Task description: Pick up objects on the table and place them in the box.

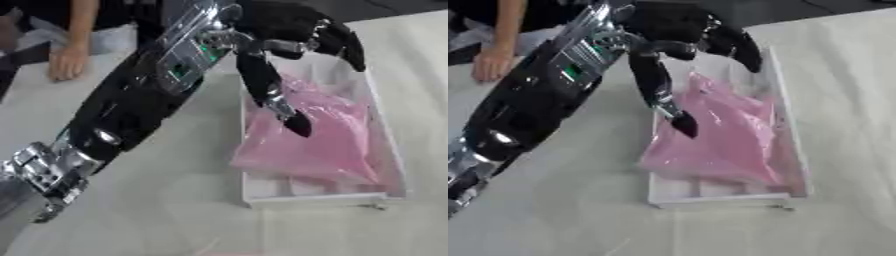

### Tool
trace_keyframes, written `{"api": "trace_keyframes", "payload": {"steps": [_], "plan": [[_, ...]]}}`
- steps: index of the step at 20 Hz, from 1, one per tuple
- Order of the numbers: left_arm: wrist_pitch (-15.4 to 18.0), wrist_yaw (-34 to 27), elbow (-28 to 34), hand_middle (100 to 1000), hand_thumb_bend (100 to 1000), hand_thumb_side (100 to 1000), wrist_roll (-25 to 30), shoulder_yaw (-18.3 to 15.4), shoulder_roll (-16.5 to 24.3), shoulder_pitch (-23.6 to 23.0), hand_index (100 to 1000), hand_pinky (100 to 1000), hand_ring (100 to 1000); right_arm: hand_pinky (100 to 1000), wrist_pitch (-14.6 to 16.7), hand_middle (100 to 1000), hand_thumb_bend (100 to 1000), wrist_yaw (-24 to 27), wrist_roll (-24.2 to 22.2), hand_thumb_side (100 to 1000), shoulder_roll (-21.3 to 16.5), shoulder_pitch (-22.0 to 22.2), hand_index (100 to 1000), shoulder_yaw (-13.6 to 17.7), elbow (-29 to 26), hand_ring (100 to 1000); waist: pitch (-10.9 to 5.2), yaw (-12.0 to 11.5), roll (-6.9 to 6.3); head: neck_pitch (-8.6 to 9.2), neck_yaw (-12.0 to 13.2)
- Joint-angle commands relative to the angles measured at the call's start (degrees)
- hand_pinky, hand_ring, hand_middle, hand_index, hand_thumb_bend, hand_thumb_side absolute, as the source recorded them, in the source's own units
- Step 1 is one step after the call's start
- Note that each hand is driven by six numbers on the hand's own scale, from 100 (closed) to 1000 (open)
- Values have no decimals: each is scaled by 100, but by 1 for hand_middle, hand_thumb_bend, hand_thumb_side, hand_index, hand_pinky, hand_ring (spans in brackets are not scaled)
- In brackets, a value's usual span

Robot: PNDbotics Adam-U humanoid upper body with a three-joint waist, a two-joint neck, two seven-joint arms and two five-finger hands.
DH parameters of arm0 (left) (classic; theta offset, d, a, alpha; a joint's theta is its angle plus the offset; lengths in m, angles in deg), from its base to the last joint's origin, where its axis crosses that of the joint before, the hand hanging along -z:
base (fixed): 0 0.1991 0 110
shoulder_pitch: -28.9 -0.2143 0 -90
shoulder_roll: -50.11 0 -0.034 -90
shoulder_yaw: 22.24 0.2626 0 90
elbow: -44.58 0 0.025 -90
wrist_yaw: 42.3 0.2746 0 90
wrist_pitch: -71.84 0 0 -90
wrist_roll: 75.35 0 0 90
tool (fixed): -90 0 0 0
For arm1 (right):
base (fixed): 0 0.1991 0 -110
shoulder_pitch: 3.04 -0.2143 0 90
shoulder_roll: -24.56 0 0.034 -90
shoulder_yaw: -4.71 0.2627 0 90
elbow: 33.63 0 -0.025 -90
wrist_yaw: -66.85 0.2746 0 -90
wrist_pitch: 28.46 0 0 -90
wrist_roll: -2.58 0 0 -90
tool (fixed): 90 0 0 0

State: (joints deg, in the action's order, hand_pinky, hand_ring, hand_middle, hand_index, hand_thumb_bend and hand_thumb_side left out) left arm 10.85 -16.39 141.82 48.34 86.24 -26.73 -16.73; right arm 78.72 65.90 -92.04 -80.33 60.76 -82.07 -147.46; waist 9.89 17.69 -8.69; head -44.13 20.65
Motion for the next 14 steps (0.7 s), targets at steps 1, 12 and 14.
{"api": "trace_keyframes", "payload": {"steps": [1,12,14], "plan": [[602,-168,111,804,618,991,682,-120,67,117,900,689,799,429,13,521,330,35,-9,1000,-78,-43,574,49,-76,570,-116,-25,81,1,37],[649,-2261,447,678,100,791,-1633,-425,534,-612,823,501,626,431,-7,521,336,6,20,1000,-89,60,574,107,-76,572,-71,-302,131,1,-180],[459,-2953,438,682,100,838,-2021,-531,708,-909,827,515,633,431,-19,522,338,-1,28,1000,-85,81,574,119,-76,573,-68,-385,139,1,-258]]}}
